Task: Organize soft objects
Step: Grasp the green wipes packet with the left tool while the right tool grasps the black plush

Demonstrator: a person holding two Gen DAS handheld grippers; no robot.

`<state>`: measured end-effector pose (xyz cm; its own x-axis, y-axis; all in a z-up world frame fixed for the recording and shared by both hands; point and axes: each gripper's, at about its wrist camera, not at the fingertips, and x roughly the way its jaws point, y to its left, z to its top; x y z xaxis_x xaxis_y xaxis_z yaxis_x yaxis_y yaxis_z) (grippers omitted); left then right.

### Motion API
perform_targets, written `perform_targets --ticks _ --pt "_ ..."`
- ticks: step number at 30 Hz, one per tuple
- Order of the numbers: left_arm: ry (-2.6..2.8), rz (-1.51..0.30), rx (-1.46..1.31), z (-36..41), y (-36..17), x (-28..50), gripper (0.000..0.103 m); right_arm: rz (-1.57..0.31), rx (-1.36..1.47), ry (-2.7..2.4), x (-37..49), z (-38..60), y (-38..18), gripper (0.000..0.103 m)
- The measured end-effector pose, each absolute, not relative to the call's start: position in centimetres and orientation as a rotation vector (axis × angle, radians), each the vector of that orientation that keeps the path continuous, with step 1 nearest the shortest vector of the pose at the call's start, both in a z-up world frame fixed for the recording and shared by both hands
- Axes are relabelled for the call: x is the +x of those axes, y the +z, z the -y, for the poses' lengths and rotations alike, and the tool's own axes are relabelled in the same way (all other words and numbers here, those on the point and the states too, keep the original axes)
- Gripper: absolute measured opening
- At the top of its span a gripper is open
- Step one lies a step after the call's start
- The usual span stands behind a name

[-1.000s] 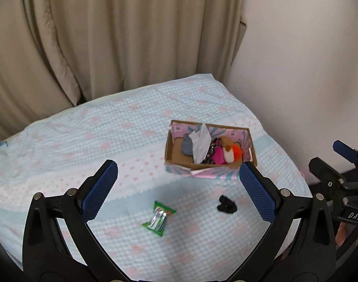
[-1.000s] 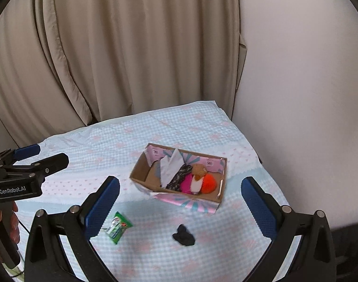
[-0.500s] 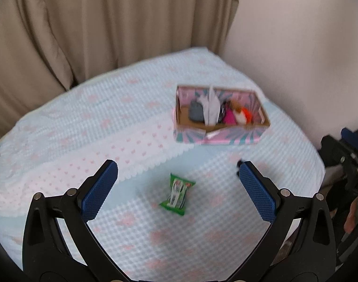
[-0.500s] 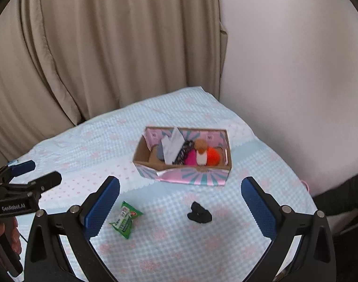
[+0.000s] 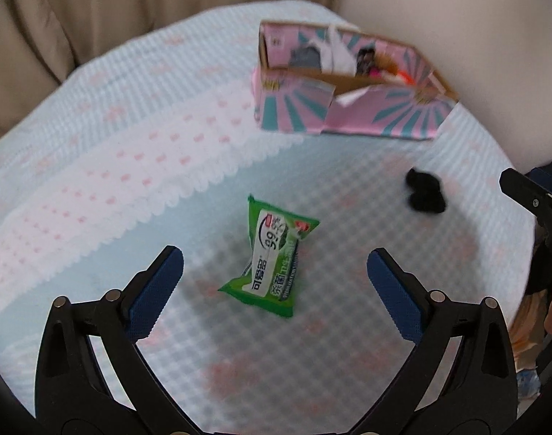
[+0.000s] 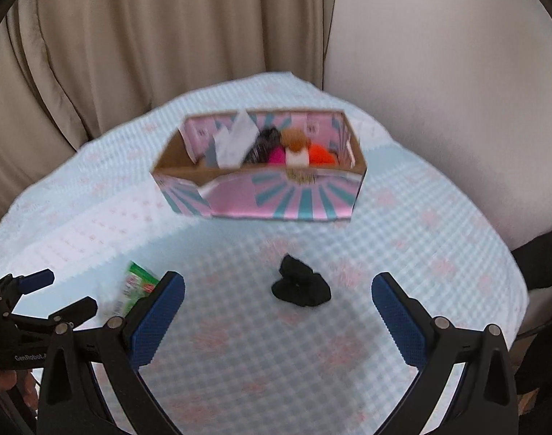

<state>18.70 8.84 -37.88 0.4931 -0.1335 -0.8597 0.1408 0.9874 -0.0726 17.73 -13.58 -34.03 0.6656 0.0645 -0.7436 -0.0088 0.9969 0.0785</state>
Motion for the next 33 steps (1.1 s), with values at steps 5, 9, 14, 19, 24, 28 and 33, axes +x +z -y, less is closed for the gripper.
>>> perform_targets --ticks 5,9,14,19,24,28,33 --pt "-0.155 -1.068 -0.019 -9.1 -42.7 19.8 0.091 -0.865 0.073 0.021 19.8 14.1 -39.5 0.103" --pt "-0.149 -1.069 -0.006 -8.7 -45.6 20.4 0.084 -0.875 0.07 0.006 21.2 14.6 -42.9 0.102" --pt "-0.152 -1.067 0.03 -7.9 -47.8 21.4 0.076 -0.889 0.09 0.006 23.3 15.2 -46.2 0.094" --pt "-0.137 -1.071 0.045 -7.6 -48.2 22.0 0.053 -0.918 0.084 0.004 25.1 14.8 -47.9 0.075" --pt "-0.128 -1.097 0.03 -7.7 -47.7 22.6 0.038 -0.944 0.116 0.008 25.4 14.7 -48.2 0.044" --pt "-0.128 -1.101 0.023 -7.7 -47.4 22.8 0.035 -0.951 0.12 0.015 25.6 14.8 -47.7 0.028" --pt "-0.129 -1.09 0.017 -7.6 -46.3 22.6 0.035 -0.943 0.128 0.031 25.5 15.0 -46.3 0.024"
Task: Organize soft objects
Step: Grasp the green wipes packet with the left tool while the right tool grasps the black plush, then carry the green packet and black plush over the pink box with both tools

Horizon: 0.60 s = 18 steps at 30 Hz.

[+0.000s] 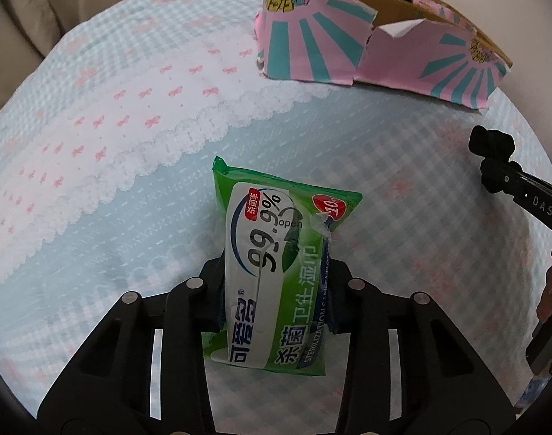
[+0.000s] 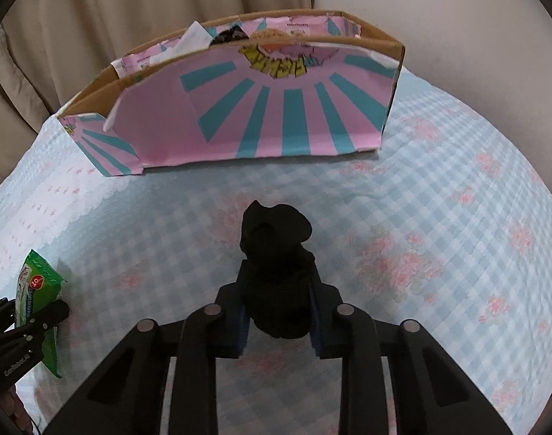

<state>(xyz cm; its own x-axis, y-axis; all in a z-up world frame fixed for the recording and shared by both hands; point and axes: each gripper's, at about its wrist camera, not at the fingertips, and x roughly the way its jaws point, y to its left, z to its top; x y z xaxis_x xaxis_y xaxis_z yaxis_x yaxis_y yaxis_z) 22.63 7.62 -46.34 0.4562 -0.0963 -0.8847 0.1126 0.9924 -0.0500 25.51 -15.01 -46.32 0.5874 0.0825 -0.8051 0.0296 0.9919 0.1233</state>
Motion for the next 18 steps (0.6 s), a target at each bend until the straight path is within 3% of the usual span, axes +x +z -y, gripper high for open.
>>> perform_targets --ticks 7,18 --pt "-0.128 -1.069 -0.009 -7.6 -41.9 21.9 0.034 -0.917 0.12 0.054 24.1 14.8 -42.8 0.022" --pt "-0.108 -1.0 -0.036 -7.2 -29.8 19.2 0.034 -0.871 0.135 0.096 19.6 13.8 -31.4 0.022"
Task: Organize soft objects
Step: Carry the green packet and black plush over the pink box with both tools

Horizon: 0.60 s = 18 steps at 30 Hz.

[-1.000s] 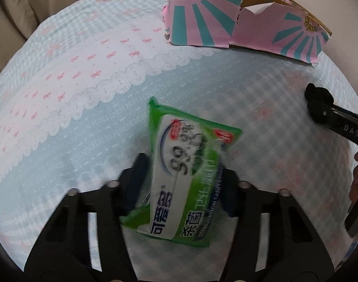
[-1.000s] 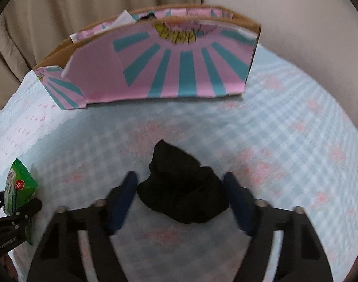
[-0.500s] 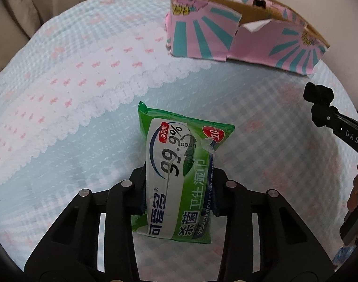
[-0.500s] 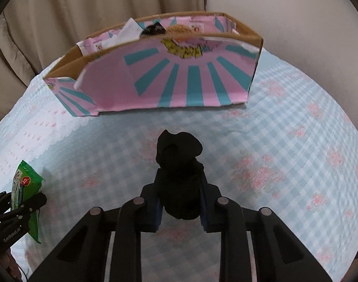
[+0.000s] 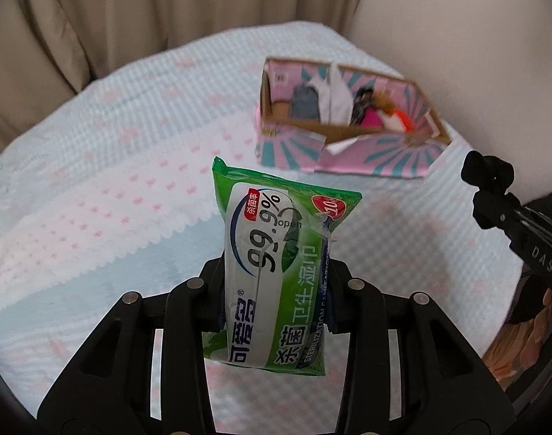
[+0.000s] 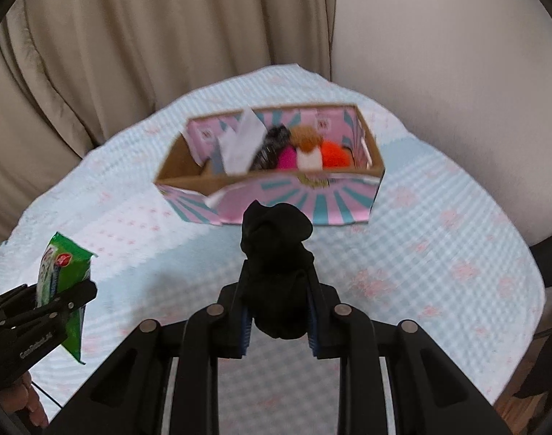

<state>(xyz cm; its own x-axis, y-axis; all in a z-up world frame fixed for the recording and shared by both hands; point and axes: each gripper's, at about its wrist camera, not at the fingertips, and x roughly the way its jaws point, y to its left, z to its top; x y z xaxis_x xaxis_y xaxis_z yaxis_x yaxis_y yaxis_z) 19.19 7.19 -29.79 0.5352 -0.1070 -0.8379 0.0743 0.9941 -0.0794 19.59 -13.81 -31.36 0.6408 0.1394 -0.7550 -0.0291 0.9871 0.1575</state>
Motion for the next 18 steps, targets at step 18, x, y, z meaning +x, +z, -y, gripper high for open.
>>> perform_targets --ticks 18 --pt "-0.11 -0.902 -0.051 -3.1 -15.1 20.9 0.034 -0.796 0.117 0.19 18.2 15.7 -17.1 0.022"
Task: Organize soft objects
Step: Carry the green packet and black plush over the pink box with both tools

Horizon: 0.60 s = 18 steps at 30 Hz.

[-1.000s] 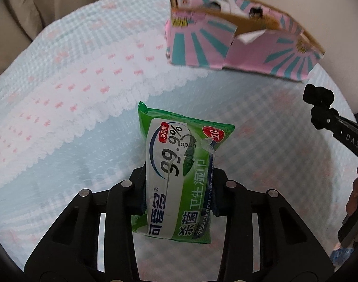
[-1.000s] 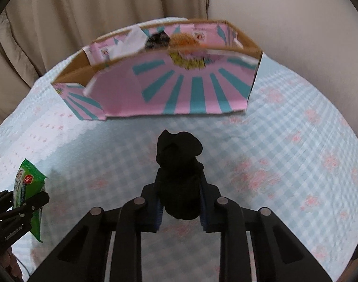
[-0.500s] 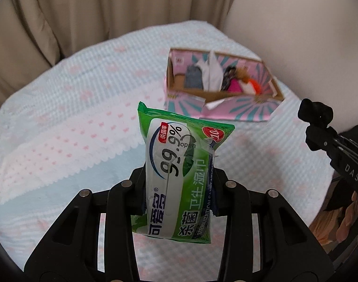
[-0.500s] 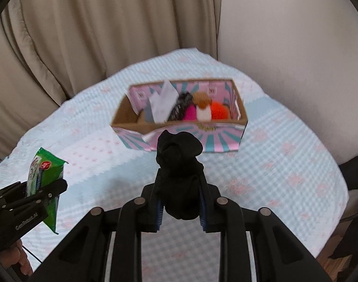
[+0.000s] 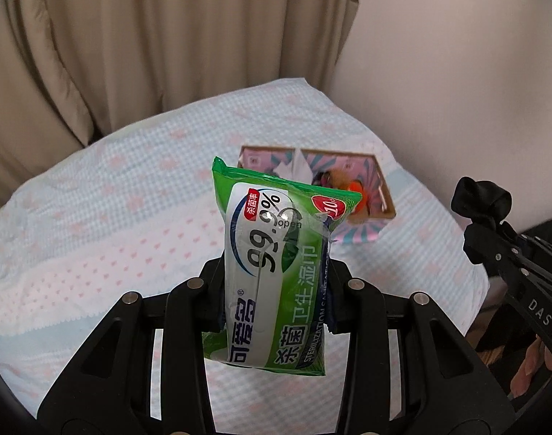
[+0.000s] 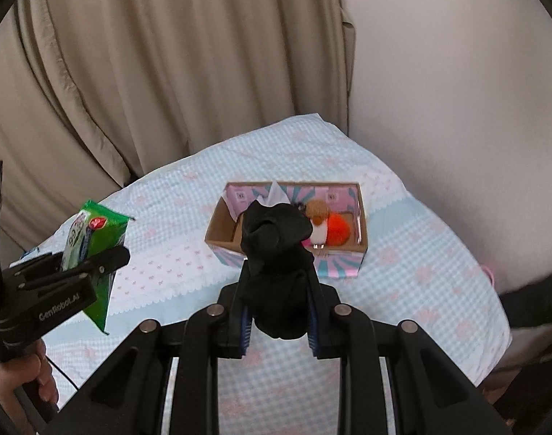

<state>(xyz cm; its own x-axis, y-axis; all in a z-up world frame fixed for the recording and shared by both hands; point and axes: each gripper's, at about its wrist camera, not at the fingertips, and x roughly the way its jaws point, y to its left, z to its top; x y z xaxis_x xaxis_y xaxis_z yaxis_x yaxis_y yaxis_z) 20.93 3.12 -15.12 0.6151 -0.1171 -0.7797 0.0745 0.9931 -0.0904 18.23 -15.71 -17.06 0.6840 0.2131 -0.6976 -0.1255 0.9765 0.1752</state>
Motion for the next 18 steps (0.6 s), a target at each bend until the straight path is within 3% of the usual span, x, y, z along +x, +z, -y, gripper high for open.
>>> perform_targets --ticks 9,18 --pt "-0.019 -0.915 -0.128 0.1 -14.4 27.2 0.034 -0.825 0.065 0.327 25.5 18.6 -15.1 0.022" --pt "0.057 -1.005 -0.157 1.3 -18.5 35.0 0.034 -0.89 0.031 0.46 34.8 19.5 -17.5 0.022"
